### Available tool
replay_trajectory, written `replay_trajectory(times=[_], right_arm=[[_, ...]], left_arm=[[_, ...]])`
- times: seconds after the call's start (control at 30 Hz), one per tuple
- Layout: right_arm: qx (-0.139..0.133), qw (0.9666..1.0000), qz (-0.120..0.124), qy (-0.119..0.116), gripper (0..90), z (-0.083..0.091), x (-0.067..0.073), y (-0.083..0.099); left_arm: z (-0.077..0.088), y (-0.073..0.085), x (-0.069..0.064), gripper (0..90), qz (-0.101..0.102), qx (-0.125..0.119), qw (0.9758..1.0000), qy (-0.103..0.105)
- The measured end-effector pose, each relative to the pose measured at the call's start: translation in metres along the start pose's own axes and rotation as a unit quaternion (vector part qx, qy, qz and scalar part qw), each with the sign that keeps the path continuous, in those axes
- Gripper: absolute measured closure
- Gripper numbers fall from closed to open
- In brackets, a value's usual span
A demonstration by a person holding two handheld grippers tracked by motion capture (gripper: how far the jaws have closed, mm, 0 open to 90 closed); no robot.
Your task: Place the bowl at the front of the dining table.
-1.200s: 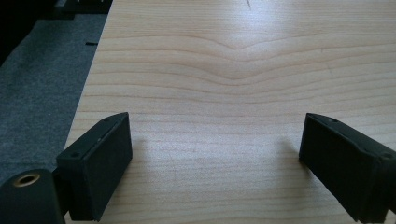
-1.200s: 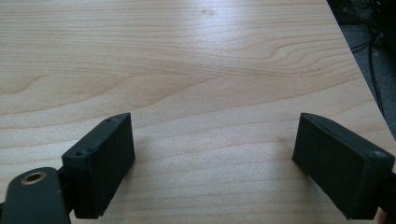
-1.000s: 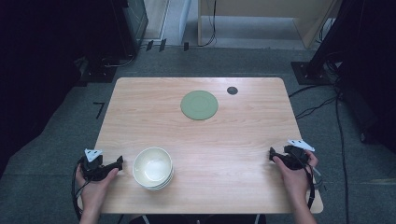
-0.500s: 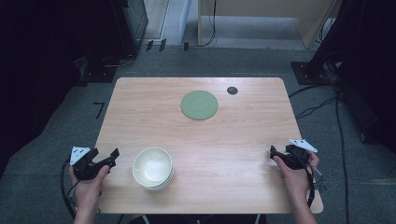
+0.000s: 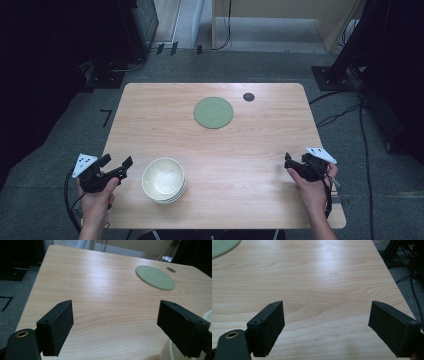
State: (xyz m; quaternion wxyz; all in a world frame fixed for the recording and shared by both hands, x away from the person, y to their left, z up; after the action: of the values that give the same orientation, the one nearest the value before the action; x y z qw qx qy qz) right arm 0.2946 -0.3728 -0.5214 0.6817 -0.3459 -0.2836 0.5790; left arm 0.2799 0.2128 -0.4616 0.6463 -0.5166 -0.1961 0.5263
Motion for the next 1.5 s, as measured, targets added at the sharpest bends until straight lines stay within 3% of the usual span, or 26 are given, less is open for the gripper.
replay_trajectory(times=[0.27, 0.5, 0.73, 0.77, 0.8, 0.83, 0.87, 0.97, 1.27, 1.4, 1.5], right_arm=[[-0.007, 0.9998, -0.001, -0.018, 13.8, 0.007, 0.007, -0.004], [-0.017, 0.9987, 0.006, -0.049, 13.9, 0.018, 0.028, -0.009], [-0.024, 0.9963, 0.008, -0.082, 13.9, 0.029, 0.048, -0.014], [-0.024, 0.9963, 0.008, -0.082, 13.9, 0.029, 0.048, -0.014], [-0.026, 0.9960, 0.008, -0.085, 13.9, 0.030, 0.050, -0.015], [-0.028, 0.9957, 0.008, -0.088, 14.0, 0.032, 0.053, -0.016], [-0.032, 0.9950, 0.007, -0.095, 14.0, 0.034, 0.057, -0.017], [-0.032, 0.9936, 0.003, -0.109, 14.0, 0.037, 0.063, -0.018], [-0.034, 0.9871, 0.001, -0.157, 14.1, 0.052, 0.088, -0.024], [-0.035, 0.9840, 0.008, -0.174, 14.2, 0.059, 0.101, -0.026], [-0.035, 0.9812, 0.022, -0.189, 15.2, 0.064, 0.115, -0.026]], left_arm=[[0.001, -0.004, -0.011, 13.4, -0.006, -0.002, 0.9997, 0.024], [-0.003, -0.002, -0.022, 13.8, -0.019, 0.010, 0.9988, 0.045], [-0.005, -0.001, -0.033, 25.6, -0.035, 0.017, 0.9966, 0.072], [-0.005, -0.001, -0.033, 31.2, -0.035, 0.017, 0.9966, 0.072], [-0.005, -0.001, -0.035, 31.2, -0.040, 0.019, 0.9960, 0.078], [-0.006, 0.000, -0.037, 38.4, -0.047, 0.020, 0.9954, 0.081], [-0.007, 0.002, -0.040, 43.4, -0.052, 0.025, 0.9949, 0.082], [-0.010, 0.004, -0.044, 45.5, -0.062, 0.036, 0.9939, 0.083], [-0.010, 0.004, -0.048, 50.7, -0.063, 0.033, 0.9937, 0.087], [-0.013, 0.006, -0.055, 52.6, -0.071, 0.046, 0.9913, 0.101], [-0.016, 0.010, -0.060, 57.1, -0.082, 0.056, 0.9901, 0.100]])
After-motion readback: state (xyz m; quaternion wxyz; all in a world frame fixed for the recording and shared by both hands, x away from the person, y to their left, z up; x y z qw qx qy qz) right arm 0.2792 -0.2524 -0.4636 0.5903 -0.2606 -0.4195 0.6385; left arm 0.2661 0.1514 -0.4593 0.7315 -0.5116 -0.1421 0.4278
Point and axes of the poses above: each handheld gripper's, and its own axes: z roughly backward along the jaws, y roughly out of its underside, x roughly to its left, the point moved 4 cm from there along -z, roughly forward along the jaws, and after that the axes turned 7 degrees about y, right-handed, at the moved point
